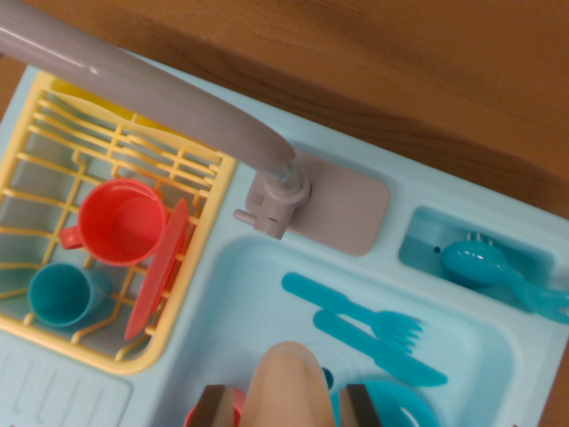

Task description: Pick detergent from the sink

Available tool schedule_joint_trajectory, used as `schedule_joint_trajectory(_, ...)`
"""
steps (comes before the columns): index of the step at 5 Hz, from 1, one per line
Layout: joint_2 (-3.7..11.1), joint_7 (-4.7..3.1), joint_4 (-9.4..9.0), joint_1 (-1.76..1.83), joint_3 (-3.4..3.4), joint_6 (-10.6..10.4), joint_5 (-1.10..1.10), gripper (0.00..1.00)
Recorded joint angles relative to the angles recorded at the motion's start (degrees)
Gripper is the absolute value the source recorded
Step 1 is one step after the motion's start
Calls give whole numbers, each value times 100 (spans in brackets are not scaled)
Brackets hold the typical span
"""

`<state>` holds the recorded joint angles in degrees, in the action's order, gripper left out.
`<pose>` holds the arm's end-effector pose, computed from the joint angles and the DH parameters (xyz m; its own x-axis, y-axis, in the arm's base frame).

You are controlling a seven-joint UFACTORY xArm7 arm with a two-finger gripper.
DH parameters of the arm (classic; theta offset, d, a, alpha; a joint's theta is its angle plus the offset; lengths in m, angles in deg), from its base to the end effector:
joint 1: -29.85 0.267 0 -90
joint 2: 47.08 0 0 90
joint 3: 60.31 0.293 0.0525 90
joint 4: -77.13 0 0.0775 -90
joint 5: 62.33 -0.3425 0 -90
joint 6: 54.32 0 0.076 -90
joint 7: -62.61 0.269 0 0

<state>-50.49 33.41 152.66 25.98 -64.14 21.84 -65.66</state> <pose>0.4726 -0.0498 0.3084 0.9329 0.3529 0.0716 0.3557 -0.9341 -0.0298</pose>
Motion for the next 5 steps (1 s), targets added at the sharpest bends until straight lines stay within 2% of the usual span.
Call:
schedule_joint_trajectory(1, 0, 0, 0, 0, 0, 0, 0, 100)
schedule_joint_trajectory(2, -47, 14, 107, 0, -1, 153, 11, 100)
schedule_joint_trajectory(5, -85, 25, 192, 0, -2, 276, 20, 100)
